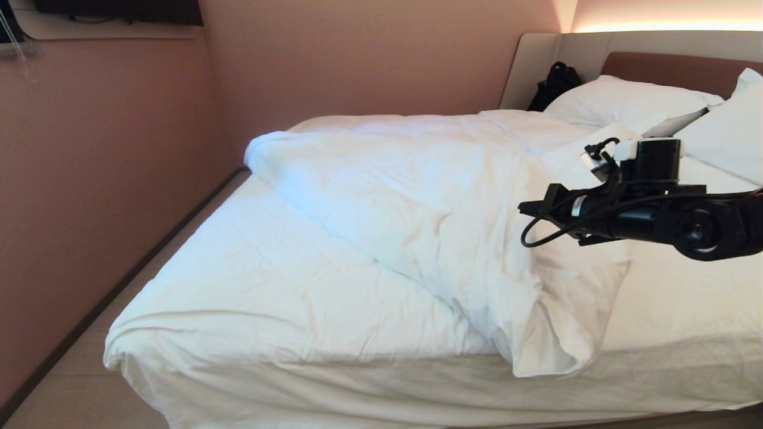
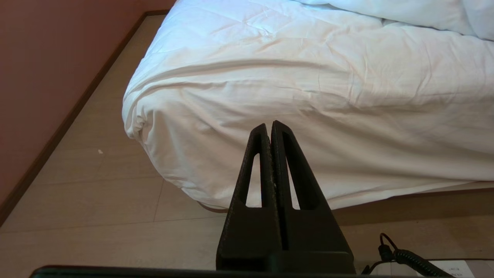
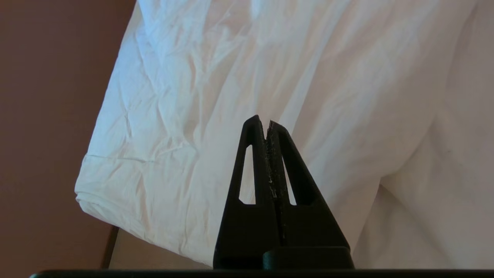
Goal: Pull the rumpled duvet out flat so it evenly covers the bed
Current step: Hold the folded corner of the quilt
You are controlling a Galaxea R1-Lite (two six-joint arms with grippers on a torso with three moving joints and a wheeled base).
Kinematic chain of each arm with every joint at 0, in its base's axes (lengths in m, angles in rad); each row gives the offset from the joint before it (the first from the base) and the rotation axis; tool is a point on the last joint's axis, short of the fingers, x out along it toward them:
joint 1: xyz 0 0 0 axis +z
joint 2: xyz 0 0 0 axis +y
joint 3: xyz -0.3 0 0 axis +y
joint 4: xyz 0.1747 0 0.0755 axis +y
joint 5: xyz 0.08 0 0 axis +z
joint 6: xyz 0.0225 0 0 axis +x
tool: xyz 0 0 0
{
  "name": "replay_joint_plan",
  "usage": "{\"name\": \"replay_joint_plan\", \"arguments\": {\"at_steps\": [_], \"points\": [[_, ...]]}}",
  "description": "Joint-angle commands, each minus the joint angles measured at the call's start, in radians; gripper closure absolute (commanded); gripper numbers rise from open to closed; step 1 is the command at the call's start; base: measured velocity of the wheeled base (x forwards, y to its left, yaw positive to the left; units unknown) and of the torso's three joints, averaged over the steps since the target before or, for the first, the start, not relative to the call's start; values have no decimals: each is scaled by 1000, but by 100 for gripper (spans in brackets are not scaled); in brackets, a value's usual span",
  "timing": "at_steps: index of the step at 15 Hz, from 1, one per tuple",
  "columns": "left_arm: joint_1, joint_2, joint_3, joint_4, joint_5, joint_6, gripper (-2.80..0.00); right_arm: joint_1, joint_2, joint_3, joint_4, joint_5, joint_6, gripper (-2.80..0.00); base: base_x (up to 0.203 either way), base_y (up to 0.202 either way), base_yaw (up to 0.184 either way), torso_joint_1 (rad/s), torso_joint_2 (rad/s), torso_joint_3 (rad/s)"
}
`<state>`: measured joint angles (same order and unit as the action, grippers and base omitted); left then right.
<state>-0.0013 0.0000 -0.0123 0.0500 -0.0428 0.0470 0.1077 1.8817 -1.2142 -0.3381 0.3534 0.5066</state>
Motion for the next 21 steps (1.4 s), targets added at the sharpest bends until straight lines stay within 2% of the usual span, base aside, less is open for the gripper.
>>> {"name": "replay_joint_plan", "arguments": {"at_steps": [1, 5, 6, 13, 19, 21], "points": [[0, 0, 0, 1, 0, 1, 0, -3, 55, -6, -5, 3, 5, 0, 0, 0, 0, 0, 0, 0], [0, 0, 0, 1, 0, 1, 0, -25, 46, -8, -27, -2, 5, 0, 0, 0, 0, 0, 0, 0], [0, 0, 0, 1, 0, 1, 0, -43, 30, -7, -25, 0, 4, -280, 0, 0, 0, 0, 0, 0], [0, 0, 0, 0, 0, 1, 0, -99, 55, -29, -20, 0, 4, -280, 0, 0, 0, 0, 0, 0], [0, 0, 0, 1, 0, 1, 0, -106, 162, -69, -26, 3, 4, -280, 0, 0, 0, 0, 0, 0], [0, 0, 0, 1, 0, 1, 0, -106, 226, -121, -22, 4, 6, -280, 0, 0, 0, 0, 0, 0]]}}
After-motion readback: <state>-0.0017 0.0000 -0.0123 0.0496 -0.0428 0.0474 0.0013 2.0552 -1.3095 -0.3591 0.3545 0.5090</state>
